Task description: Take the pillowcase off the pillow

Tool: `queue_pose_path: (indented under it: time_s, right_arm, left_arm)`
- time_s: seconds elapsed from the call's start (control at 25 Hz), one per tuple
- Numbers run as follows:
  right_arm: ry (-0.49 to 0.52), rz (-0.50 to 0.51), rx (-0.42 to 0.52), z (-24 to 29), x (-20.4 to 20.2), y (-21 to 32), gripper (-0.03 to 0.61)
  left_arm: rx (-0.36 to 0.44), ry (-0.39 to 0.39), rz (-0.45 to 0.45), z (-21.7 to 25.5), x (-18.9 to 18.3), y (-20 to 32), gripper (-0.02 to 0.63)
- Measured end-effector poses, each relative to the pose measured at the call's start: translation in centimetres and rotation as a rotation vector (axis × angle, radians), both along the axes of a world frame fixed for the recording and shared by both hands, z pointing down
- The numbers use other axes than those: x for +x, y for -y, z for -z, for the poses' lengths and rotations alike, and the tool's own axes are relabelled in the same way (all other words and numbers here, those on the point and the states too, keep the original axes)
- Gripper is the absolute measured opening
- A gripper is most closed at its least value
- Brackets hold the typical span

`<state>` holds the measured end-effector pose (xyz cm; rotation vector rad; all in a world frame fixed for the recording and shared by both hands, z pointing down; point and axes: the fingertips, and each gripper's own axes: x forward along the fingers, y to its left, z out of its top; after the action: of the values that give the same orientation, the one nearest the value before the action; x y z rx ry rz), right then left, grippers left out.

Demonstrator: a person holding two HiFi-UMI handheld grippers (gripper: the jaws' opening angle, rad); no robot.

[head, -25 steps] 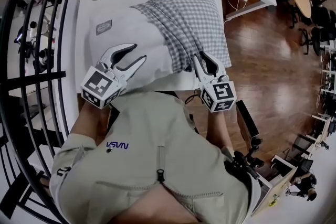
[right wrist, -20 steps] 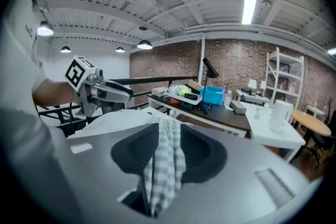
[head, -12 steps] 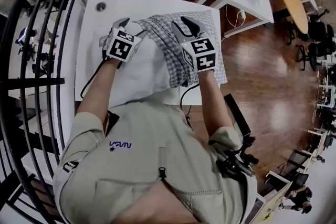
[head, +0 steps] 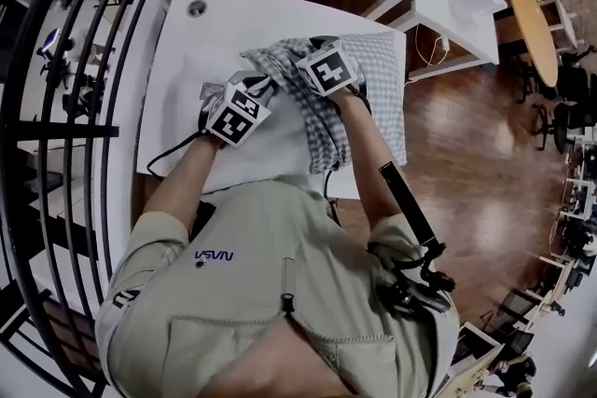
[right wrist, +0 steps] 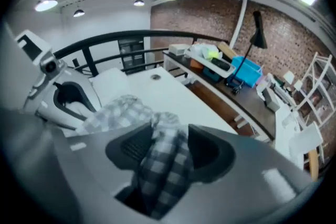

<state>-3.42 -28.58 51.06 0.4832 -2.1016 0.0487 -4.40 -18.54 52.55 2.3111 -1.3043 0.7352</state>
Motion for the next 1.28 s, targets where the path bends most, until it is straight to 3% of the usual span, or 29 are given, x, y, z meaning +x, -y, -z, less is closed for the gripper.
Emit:
queue_pose_path:
  time_s: [0.08,0.12,0.16,0.24,0.4,0.6,0.68,0.8,0.92,1.08,1.28]
  right_arm:
    - [-0.057,0.022,-0.031,-1.5,0.2,-1.4,0.190]
    - [-0.055,0.029,-0.007,-1.2,0.0,-1.7,0.123]
    - [-0.042,0.030,0.044,-0.2,-0.3,-1.5,0.012]
    - [-0.003,-0.007,0.148,2.4,0.0,-0.1,0.011]
    - [0.084,-0.183,0.277,7.0,4.3,4.9,0.009]
    - [0.109,-0.436,0.392,9.6,14.5,10.4,0.009]
    - [0.095,-0.531,0.397,8.7,18.5,11.4,0.008]
    - [0.064,-0.659,0.322,4.8,22.6,11.5,0.008]
    - [0.054,-0.665,0.291,2.0,23.1,10.9,0.008]
    - [0.135,-0.578,0.328,3.0,20.8,11.1,0.012]
    - [0.304,-0.503,0.326,6.6,17.6,6.2,0.126]
  left_arm:
    - [0.024,0.000,-0.005,0.7,-0.1,-1.4,0.031]
    - [0.041,0.002,-0.007,1.3,-0.2,-2.0,0.027]
    - [0.064,0.001,-0.008,2.1,-0.4,-2.6,0.025]
    - [0.116,-0.018,-0.007,4.3,-0.6,-3.5,0.021]
    - [0.231,-0.108,0.019,9.6,-1.3,-5.4,0.020]
    - [0.306,-0.187,0.100,12.7,-4.3,-7.3,0.018]
    - [0.300,-0.200,0.125,11.9,-5.7,-7.1,0.018]
    - [0.261,-0.213,0.141,9.4,-6.8,-6.2,0.018]
    - [0.229,-0.203,0.142,7.2,-6.9,-4.5,0.018]
    - [0.237,-0.138,0.137,6.2,-7.2,-1.9,0.048]
    - [0.282,-0.052,0.107,8.2,-6.7,-2.0,0.266]
